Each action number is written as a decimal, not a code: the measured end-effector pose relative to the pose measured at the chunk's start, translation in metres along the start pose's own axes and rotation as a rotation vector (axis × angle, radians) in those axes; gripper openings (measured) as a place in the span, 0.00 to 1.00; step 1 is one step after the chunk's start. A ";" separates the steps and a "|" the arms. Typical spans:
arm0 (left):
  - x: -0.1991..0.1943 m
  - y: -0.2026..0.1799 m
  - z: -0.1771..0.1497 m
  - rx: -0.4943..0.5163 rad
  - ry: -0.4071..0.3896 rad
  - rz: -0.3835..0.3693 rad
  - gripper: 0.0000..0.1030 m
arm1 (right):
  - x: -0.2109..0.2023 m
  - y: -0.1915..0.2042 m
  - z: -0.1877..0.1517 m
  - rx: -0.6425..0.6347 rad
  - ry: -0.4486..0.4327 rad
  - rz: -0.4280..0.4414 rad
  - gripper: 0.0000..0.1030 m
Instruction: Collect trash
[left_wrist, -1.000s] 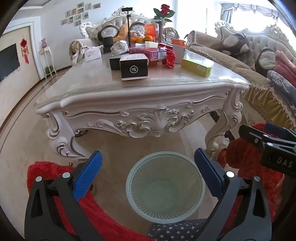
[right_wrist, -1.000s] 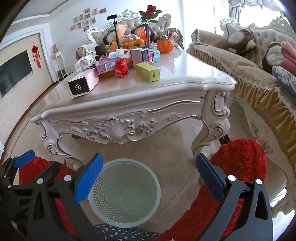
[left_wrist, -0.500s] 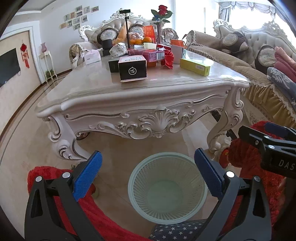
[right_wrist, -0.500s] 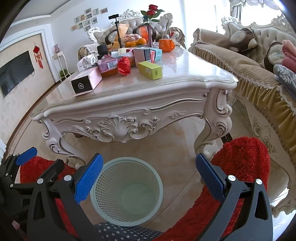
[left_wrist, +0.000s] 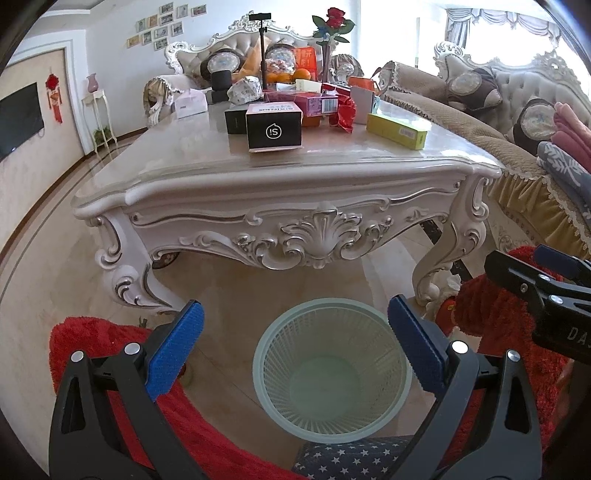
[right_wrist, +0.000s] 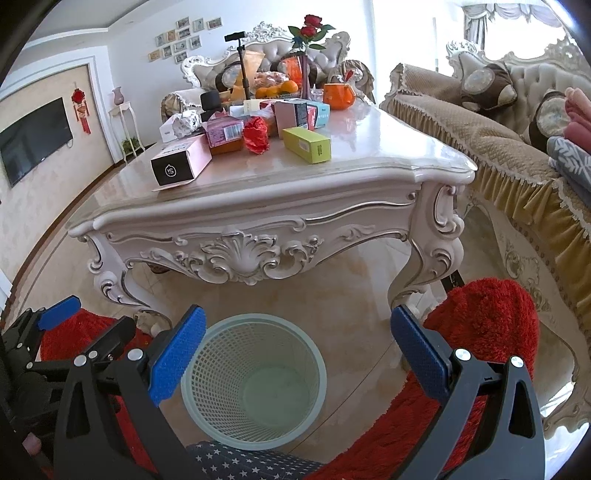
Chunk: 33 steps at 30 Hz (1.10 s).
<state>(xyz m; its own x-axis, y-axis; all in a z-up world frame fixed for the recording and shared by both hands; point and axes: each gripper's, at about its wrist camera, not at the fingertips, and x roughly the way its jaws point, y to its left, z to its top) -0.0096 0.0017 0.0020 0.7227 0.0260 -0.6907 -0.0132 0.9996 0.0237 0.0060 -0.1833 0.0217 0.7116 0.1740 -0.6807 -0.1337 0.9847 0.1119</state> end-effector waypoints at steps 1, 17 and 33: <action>0.000 0.000 0.000 0.000 0.001 -0.001 0.94 | 0.000 0.000 0.000 -0.002 0.000 0.000 0.93; 0.001 -0.002 -0.002 0.002 0.007 -0.003 0.94 | 0.004 -0.002 -0.002 0.001 0.018 0.009 0.93; 0.003 -0.002 -0.003 -0.001 0.013 -0.005 0.94 | 0.006 -0.003 -0.002 -0.005 0.018 0.005 0.93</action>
<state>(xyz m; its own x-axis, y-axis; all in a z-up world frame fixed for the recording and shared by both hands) -0.0094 -0.0003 -0.0027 0.7137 0.0212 -0.7001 -0.0105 0.9998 0.0195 0.0091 -0.1849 0.0159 0.6981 0.1789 -0.6933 -0.1408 0.9837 0.1121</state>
